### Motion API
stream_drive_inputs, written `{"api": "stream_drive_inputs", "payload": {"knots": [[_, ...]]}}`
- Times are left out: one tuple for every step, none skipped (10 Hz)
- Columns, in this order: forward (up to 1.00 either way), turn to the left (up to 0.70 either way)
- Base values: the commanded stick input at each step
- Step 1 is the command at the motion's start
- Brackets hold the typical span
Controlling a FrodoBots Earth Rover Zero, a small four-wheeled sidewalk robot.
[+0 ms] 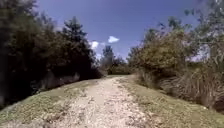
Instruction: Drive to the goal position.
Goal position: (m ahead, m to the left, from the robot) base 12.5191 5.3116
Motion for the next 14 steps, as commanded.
{"api": "stream_drive_inputs", "payload": {"knots": [[0.50,0.00],[0.50,0.00],[0.50,0.00],[0.50,0.00],[0.50,0.00],[0.50,0.00],[0.50,0.00],[0.50,0.00],[0.50,0.00],[0.50,0.00],[0.50,0.00],[0.50,0.00],[0.50,0.00],[0.50,0.00]]}}
